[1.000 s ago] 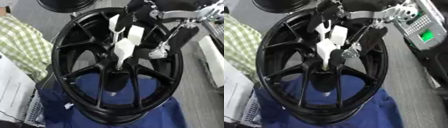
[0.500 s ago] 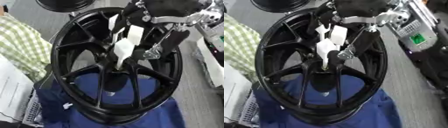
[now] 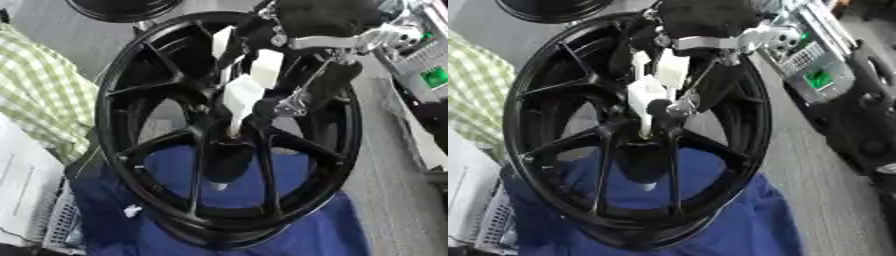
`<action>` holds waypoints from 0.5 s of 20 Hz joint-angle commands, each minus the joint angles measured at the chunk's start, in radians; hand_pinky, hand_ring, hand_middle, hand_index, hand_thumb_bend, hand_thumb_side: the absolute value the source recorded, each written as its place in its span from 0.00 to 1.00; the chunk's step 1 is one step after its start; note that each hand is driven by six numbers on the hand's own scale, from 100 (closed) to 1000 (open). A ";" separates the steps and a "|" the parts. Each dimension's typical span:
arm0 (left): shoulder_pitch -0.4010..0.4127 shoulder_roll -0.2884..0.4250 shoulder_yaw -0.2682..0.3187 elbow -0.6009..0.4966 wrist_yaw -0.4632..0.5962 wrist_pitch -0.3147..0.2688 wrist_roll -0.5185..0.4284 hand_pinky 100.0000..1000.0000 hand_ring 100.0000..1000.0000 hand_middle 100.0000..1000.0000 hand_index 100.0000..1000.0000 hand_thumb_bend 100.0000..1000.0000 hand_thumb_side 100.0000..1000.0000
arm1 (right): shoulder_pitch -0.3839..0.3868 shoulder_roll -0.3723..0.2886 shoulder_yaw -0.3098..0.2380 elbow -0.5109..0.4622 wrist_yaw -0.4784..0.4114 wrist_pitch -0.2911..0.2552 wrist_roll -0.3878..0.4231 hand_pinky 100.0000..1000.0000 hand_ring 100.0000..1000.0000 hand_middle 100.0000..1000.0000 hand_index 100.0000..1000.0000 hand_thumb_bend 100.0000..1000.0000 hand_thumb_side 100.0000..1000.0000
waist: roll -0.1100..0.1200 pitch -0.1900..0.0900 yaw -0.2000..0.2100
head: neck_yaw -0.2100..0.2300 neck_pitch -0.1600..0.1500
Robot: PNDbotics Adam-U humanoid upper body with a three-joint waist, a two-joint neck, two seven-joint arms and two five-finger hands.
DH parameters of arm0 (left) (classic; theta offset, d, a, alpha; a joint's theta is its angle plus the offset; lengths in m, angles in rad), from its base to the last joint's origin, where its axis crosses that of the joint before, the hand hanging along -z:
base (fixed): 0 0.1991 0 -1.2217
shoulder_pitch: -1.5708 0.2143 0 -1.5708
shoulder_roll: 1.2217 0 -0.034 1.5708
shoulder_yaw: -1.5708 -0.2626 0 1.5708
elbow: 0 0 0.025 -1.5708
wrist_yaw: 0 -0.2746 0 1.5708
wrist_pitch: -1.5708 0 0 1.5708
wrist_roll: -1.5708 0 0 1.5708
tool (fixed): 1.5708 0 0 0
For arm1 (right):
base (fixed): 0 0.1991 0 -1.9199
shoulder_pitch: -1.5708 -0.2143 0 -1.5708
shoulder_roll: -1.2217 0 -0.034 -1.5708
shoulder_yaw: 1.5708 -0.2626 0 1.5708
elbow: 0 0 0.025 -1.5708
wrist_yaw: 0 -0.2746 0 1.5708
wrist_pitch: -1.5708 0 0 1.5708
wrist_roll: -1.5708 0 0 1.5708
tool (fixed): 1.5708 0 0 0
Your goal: Pull the pin out of the wheel hub.
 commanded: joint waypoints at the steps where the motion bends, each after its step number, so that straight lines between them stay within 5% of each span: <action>1: -0.008 0.017 0.005 -0.015 -0.001 -0.001 0.001 0.83 0.49 0.47 0.73 0.25 0.74 | -0.011 -0.007 -0.007 0.001 0.018 -0.089 0.091 0.61 0.47 0.62 0.82 0.19 0.43 | 0.005 -0.007 0.003 | -0.002 0.005; 10: -0.010 0.013 0.004 -0.016 -0.001 -0.001 0.000 0.83 0.48 0.47 0.73 0.25 0.74 | -0.003 -0.004 -0.007 0.017 0.036 -0.090 0.094 0.62 0.48 0.63 0.81 0.18 0.42 | 0.006 0.001 0.006 | -0.001 0.005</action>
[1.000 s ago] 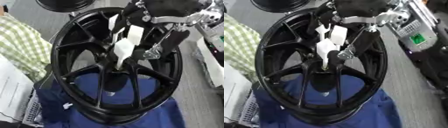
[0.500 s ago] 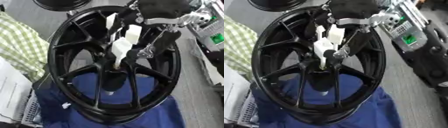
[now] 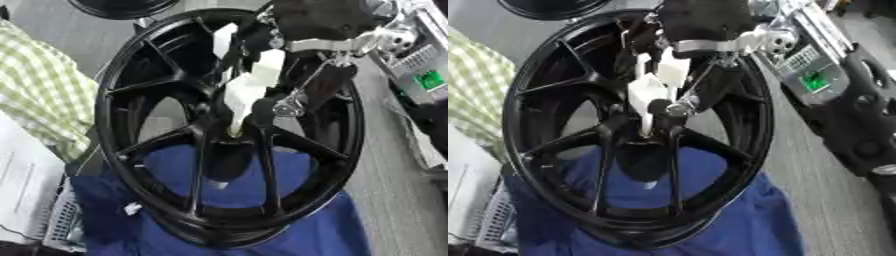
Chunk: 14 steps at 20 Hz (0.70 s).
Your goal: Pull the pin out of the wheel hub.
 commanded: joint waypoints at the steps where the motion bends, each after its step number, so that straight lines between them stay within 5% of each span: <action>1: -0.005 0.014 0.004 -0.016 -0.001 -0.001 0.000 0.83 0.48 0.47 0.73 0.25 0.74 | -0.010 -0.011 -0.008 0.003 0.008 -0.092 0.092 0.62 0.48 0.63 0.81 0.17 0.42 | 0.006 -0.009 0.002 | -0.001 0.005; 14: -0.005 0.011 0.004 -0.018 0.000 -0.002 0.000 0.83 0.48 0.46 0.73 0.24 0.74 | 0.000 -0.008 -0.007 0.024 0.036 -0.106 0.094 0.62 0.48 0.63 0.81 0.18 0.44 | 0.006 -0.003 0.006 | -0.001 0.005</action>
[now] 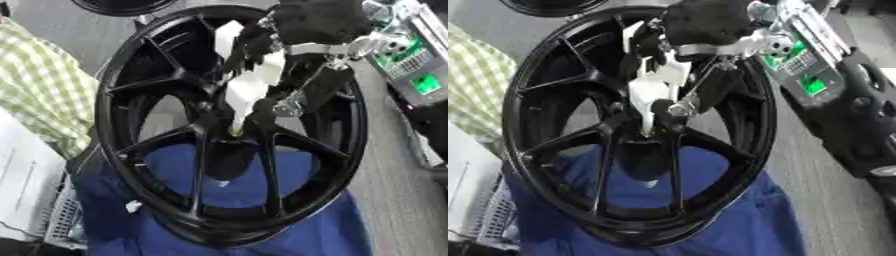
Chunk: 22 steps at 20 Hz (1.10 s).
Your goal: Pull the pin out of the wheel hub.
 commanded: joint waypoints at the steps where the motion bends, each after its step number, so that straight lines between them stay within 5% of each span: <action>1: -0.004 0.013 0.006 -0.018 0.000 -0.002 0.001 0.83 0.48 0.46 0.73 0.24 0.74 | -0.010 -0.010 -0.010 0.004 0.015 -0.103 0.098 0.62 0.48 0.63 0.81 0.18 0.44 | 0.005 -0.010 0.002 | -0.002 0.005; 22: -0.003 0.007 0.003 -0.017 -0.001 -0.002 0.000 0.83 0.47 0.46 0.73 0.24 0.75 | -0.004 -0.002 -0.008 0.030 0.036 -0.115 0.093 0.61 0.47 0.60 0.78 0.16 0.45 | 0.004 0.005 0.008 | -0.008 0.005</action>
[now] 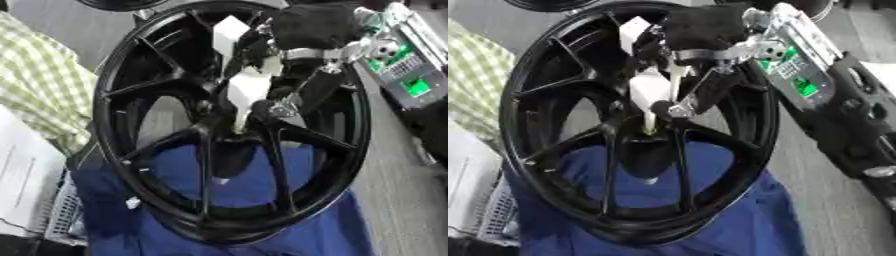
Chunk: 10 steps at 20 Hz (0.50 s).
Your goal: Pull the pin out of the wheel hub.
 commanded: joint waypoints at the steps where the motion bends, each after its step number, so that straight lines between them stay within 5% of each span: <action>1: -0.003 0.013 0.004 -0.017 0.000 -0.002 0.000 0.83 0.47 0.46 0.73 0.24 0.75 | -0.012 -0.010 -0.011 0.001 0.004 -0.107 0.103 0.61 0.47 0.60 0.78 0.16 0.45 | 0.004 -0.011 0.000 | -0.002 0.005; 10: -0.003 0.012 0.003 -0.018 -0.001 -0.003 0.000 0.83 0.47 0.46 0.73 0.24 0.75 | -0.012 -0.011 -0.015 0.019 -0.001 -0.125 0.119 0.60 0.46 0.57 0.76 0.20 0.47 | 0.004 -0.007 0.002 | -0.004 0.005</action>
